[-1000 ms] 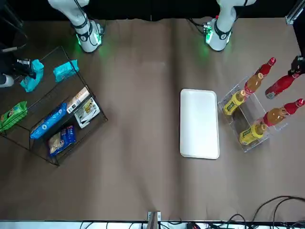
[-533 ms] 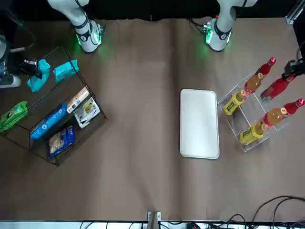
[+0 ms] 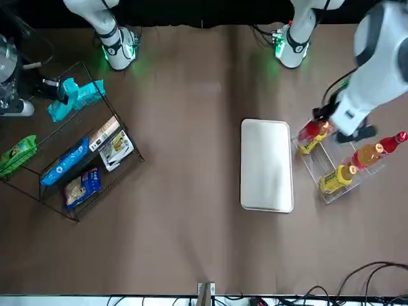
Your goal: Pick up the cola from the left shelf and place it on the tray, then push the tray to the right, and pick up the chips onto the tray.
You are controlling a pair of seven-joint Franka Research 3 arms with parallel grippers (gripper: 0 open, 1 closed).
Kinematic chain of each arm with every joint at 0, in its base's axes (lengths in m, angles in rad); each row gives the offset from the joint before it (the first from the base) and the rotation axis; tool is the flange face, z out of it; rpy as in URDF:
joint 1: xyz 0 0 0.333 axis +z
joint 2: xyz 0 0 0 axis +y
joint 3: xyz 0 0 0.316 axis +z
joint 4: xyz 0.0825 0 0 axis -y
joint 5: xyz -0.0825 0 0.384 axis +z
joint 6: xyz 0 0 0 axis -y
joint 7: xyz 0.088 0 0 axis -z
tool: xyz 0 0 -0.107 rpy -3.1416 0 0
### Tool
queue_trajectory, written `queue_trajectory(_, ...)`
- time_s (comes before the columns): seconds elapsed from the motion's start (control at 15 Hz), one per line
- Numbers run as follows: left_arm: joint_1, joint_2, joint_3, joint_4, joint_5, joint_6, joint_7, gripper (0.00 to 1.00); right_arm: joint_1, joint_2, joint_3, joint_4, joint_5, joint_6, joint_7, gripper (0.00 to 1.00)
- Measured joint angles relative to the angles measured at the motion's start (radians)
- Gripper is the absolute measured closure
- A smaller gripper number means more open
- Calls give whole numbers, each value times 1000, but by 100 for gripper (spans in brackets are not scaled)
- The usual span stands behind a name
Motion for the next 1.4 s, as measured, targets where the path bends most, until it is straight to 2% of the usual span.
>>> queue_trajectory(0.13, -2, 59, -35, 1, -25, 52, -12, 68, 21, 0, 0, 2, 14, 4, 33, 85)
queue_trajectory(0.2, -13, 123, -46, 2, -34, 102, -22, 68, 49, 1, 1, 2, 20, 14, 72, 85)
queue_trajectory(0.47, -45, 250, -51, 4, -46, 201, -80, 68, 111, 8, 2, 2, 56, 64, 141, 85)
queue_trajectory(0.73, -69, 339, -65, 6, -83, 317, -116, 68, 179, 48, 3, 1, 65, 123, 218, 85)
queue_trajectory(0.93, -90, 368, -65, 17, -83, 336, -136, 66, 215, 88, 3, 1, 65, 149, 228, 85)
queue_trajectory(1.2, -86, 365, -63, 33, -83, 337, -155, 33, 239, 132, 3, 0, 65, 176, 229, 85)
queue_trajectory(1.4, -53, 323, -51, 52, -80, 313, -149, 6, 252, 152, 3, -1, 65, 190, 229, 85)
